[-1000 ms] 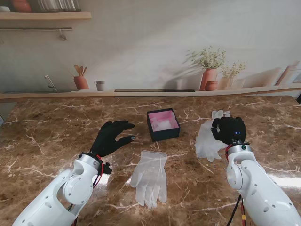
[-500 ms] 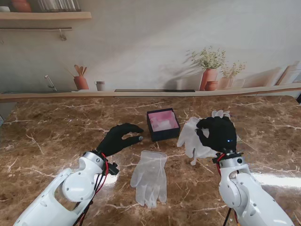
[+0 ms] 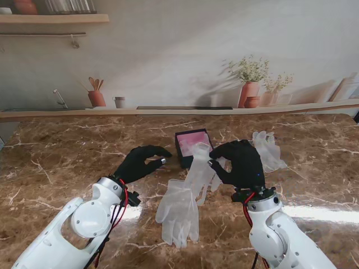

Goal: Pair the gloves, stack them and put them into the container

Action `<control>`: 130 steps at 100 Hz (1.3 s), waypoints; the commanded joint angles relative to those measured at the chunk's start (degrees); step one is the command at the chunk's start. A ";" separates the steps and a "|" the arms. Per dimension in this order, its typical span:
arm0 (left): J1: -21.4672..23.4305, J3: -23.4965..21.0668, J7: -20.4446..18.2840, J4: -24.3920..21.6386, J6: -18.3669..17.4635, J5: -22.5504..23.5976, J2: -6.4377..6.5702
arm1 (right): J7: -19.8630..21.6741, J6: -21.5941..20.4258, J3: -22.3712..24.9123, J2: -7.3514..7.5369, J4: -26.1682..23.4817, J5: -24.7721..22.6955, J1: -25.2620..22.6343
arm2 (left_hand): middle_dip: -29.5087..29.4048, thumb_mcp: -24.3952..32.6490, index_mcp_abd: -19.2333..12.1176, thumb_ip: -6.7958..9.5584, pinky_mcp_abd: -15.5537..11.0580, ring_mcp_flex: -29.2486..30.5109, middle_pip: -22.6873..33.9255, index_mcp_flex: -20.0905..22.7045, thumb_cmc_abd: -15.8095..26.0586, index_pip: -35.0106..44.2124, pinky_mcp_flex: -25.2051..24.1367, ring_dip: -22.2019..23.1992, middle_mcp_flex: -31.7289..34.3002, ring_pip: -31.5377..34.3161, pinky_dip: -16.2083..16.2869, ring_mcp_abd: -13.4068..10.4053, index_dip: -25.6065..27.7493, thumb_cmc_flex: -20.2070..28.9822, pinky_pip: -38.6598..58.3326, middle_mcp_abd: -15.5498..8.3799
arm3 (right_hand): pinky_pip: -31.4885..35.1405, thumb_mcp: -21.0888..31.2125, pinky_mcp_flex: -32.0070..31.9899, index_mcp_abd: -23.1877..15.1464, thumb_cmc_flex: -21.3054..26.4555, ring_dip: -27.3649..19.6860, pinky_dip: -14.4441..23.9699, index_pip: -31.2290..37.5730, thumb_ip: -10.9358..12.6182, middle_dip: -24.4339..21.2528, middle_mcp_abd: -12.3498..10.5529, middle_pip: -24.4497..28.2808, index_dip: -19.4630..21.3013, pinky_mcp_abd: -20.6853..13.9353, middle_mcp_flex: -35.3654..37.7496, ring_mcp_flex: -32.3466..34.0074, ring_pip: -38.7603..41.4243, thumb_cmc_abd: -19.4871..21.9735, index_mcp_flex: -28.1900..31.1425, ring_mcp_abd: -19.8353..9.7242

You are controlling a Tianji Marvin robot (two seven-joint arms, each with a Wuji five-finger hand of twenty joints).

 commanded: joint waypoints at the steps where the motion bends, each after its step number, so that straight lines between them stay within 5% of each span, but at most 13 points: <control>1: 0.45 -0.42 0.26 -0.20 0.42 1.34 0.42 | 0.60 1.04 -0.36 -0.81 -1.09 -0.63 -0.59 | 0.82 2.29 -2.51 -1.87 0.37 2.18 0.27 -0.76 -1.93 1.08 -0.41 0.61 2.05 1.24 1.38 -0.79 0.97 1.47 1.73 -1.98 | 1.21 2.86 -0.07 -2.06 1.93 0.99 1.07 1.21 -1.56 0.63 -1.24 0.34 1.96 -0.21 0.78 1.74 0.47 0.55 2.28 -1.26; 15: 1.27 -1.07 -0.70 -0.91 0.51 1.19 0.67 | 0.06 -2.59 -0.98 -1.18 -1.14 0.30 -0.31 | 0.74 2.34 -4.14 -3.01 0.37 2.59 1.14 0.98 -4.90 4.77 -0.51 0.55 2.63 1.55 0.30 -0.73 1.19 5.00 2.70 -2.20 | 1.11 3.26 0.05 -2.31 1.83 0.97 0.99 1.09 -1.68 0.69 -1.40 0.09 1.80 -0.06 0.95 1.90 0.36 0.37 2.34 -1.29; 23: 1.16 -0.83 -0.22 -0.51 -0.21 2.50 0.70 | 0.26 -5.70 -1.61 -1.42 -1.02 1.16 -0.13 | 0.71 7.10 -6.07 0.41 0.48 3.59 1.62 -2.84 -4.31 2.89 -0.48 0.89 2.97 2.14 1.41 -0.78 -1.16 2.63 5.31 -2.97 | 1.10 3.36 0.05 -2.41 1.77 0.96 0.98 1.07 -1.77 0.77 -1.43 0.00 1.76 -0.05 0.97 1.89 0.30 0.42 2.33 -1.36; 40: 0.44 0.51 2.68 1.20 -3.57 4.31 0.34 | 3.37 -12.01 -3.04 -1.87 -0.60 3.68 0.19 | 0.38 5.42 -8.70 0.01 0.16 2.40 1.50 -12.99 -10.64 -6.49 -0.60 0.72 0.03 1.83 0.08 -1.27 -6.50 -2.34 5.28 -4.01 | 0.74 3.60 0.41 -2.93 1.65 0.69 0.73 0.85 -2.10 0.67 -1.60 -0.72 1.45 0.23 1.39 1.98 -0.48 0.30 2.52 -1.48; 60: 0.26 1.81 10.32 2.68 -8.68 6.12 -1.01 | 12.04 -17.19 -3.38 -2.95 -0.93 13.04 -0.41 | 0.22 5.56 -10.42 -0.57 -0.55 0.59 1.71 -20.65 -15.70 -12.57 -0.94 0.79 -4.96 1.48 0.27 -1.81 -10.03 -8.04 3.32 -5.32 | 0.25 4.18 0.46 -2.16 1.76 0.29 0.44 1.09 -2.37 1.03 -1.23 -1.42 1.00 0.95 2.15 2.09 -1.84 -0.14 2.92 -1.04; 73: -0.43 2.14 14.29 4.43 -16.67 8.11 -1.58 | 18.63 -18.69 -3.65 -2.88 -0.84 19.18 -0.38 | -0.18 8.54 -12.98 -0.85 -1.87 -0.99 1.96 -21.82 -17.72 -11.74 -1.14 0.75 -8.45 1.00 0.12 -3.11 -10.01 -9.02 -0.49 -6.57 | 0.16 4.17 0.40 -1.62 2.13 0.26 0.46 1.25 -2.49 1.31 -0.62 -1.68 0.68 1.48 2.43 2.14 -2.30 -0.19 2.97 -0.62; 85: -0.62 2.09 14.59 4.72 -21.96 9.30 -1.47 | 24.34 -18.91 -4.27 -2.35 -0.62 24.36 -0.10 | -0.50 9.57 -15.32 -1.09 -2.93 -2.24 1.78 -20.44 -18.86 -7.20 -1.31 0.79 -11.18 0.74 1.14 -3.87 -7.75 -8.51 -3.30 -7.34 | 0.01 3.98 -0.01 -0.89 2.55 0.21 0.55 1.49 -2.51 1.55 -0.26 -2.11 0.28 1.91 2.59 1.78 -3.07 -0.08 2.93 0.02; 97: -0.31 1.65 11.65 4.07 -25.02 8.68 -0.82 | 27.41 -18.29 -4.89 -1.87 -0.13 26.91 0.43 | -0.76 9.28 -17.06 -1.20 -3.80 -3.57 1.52 -13.52 -19.18 1.99 -1.59 0.30 -11.10 0.01 1.98 -4.26 -3.07 -7.61 -7.72 -7.39 | -0.06 3.79 -0.20 -0.74 2.76 0.26 0.65 1.60 -2.49 1.73 -0.05 -2.36 0.00 2.10 2.75 1.68 -3.43 -0.02 2.87 0.20; 114: 0.47 0.67 5.42 2.65 -26.12 6.48 0.51 | 29.84 -16.65 -4.98 -1.56 0.58 29.82 1.00 | -1.41 9.48 -16.05 -1.01 -4.34 -5.27 0.43 -3.88 -19.34 8.54 -1.38 -0.30 -11.85 -0.77 2.22 -4.82 0.12 -5.63 -11.01 -7.05 | -0.13 3.63 -0.38 -0.37 2.99 0.37 0.79 1.85 -2.43 2.00 0.22 -2.65 -0.27 2.21 2.81 1.68 -3.70 0.03 2.80 0.46; 130: 1.09 -0.22 1.98 1.76 -26.11 5.35 1.34 | 31.30 -14.96 -4.33 -1.48 1.09 32.51 1.15 | -1.75 9.92 -15.65 -0.84 -4.43 -5.61 0.10 -2.75 -18.95 9.66 -1.16 -0.43 -12.15 -0.88 1.91 -4.89 0.75 -4.31 -11.68 -6.88 | -0.15 3.55 -0.75 -0.05 3.30 0.56 0.99 2.10 -2.38 2.32 0.46 -2.83 -0.44 2.33 2.72 1.46 -3.84 -0.05 2.69 0.72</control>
